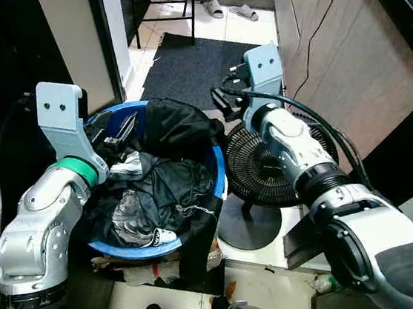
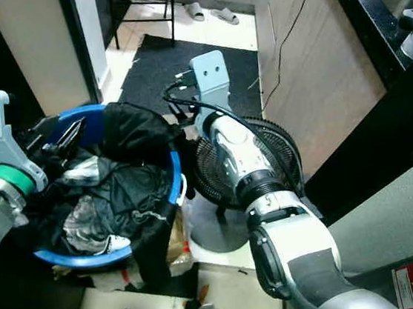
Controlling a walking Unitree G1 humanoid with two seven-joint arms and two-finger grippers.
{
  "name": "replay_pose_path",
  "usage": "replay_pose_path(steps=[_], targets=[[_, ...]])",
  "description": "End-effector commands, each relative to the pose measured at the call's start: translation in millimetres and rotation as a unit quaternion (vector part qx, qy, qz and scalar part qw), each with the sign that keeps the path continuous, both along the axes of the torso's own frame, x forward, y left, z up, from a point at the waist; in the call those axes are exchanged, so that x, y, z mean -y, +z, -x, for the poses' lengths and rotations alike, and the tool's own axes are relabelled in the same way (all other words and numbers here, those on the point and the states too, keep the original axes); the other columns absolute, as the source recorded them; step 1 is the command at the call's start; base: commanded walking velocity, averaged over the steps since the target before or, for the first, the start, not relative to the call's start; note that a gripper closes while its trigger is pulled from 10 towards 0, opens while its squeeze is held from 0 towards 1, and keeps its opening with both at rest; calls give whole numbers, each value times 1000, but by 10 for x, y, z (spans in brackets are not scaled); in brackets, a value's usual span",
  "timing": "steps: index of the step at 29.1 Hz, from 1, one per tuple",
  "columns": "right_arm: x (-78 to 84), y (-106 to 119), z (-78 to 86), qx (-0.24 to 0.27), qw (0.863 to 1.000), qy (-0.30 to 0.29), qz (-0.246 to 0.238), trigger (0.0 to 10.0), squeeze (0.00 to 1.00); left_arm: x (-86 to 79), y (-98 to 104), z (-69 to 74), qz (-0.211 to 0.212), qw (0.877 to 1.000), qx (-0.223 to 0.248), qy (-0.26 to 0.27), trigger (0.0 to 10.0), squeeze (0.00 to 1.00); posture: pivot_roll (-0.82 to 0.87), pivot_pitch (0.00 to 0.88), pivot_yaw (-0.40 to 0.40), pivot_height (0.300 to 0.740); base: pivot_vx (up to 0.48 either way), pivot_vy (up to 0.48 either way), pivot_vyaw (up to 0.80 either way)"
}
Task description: Clothes washing
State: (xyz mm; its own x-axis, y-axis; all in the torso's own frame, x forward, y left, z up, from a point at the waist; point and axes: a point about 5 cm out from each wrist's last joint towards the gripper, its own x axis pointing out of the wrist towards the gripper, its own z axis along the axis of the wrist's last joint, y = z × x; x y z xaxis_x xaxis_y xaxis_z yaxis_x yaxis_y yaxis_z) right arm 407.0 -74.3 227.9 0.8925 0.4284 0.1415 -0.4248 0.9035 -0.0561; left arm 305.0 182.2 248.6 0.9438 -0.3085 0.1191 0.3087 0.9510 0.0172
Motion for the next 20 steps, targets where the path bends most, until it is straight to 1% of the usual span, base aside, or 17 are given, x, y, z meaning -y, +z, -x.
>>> replay_pose_path(steps=[1,2,3,4,5,7,8,9,11,17,20], targets=[[-140,-29,35,-8,999,39,10,10000,0,22,-49,6,0,1000,-11,-6,10000,0,114,143,-64,740,0,0,0],[-259,-51,70,-9,998,67,20,10000,0,24,-50,6,0,1000,-11,-5,10000,0,115,142,-65,740,0,0,0],[-259,-51,70,-9,998,67,20,10000,0,24,-50,6,0,1000,-11,-5,10000,0,115,142,-65,740,0,0,0],[-370,-72,103,-12,995,91,31,10000,0,24,-47,8,0,1000,-10,-5,10000,0,117,141,-67,740,0,0,0],[-429,-104,120,-19,993,103,46,10000,0,18,-45,13,0,1000,-9,-4,10000,0,120,142,-71,740,0,0,0],[-415,-189,115,-40,992,100,64,10000,0,5,-44,21,0,1000,-9,-1,10000,0,117,143,-72,740,0,0,0],[-372,-232,102,-50,992,88,73,10000,0,0,-49,23,0,1000,-10,0,10000,0,115,144,-72,740,0,0,0],[-372,-232,102,-50,992,88,73,10000,0,0,-49,23,0,1000,-10,0,10000,0,115,144,-72,740,0,0,0],[-310,-285,86,-64,992,74,79,10000,0,-2,-55,24,0,1000,-10,0,10000,0,115,144,-72,740,0,0,0],[-248,-349,79,-90,990,73,85,10000,0,10,-56,16,0,1000,-10,-1,10000,0,109,142,-70,740,0,0,0],[-128,-339,36,-105,988,54,96,10000,0,26,-53,6,1,1000,-10,-4,10000,0,107,139,-68,740,0,0,0]])
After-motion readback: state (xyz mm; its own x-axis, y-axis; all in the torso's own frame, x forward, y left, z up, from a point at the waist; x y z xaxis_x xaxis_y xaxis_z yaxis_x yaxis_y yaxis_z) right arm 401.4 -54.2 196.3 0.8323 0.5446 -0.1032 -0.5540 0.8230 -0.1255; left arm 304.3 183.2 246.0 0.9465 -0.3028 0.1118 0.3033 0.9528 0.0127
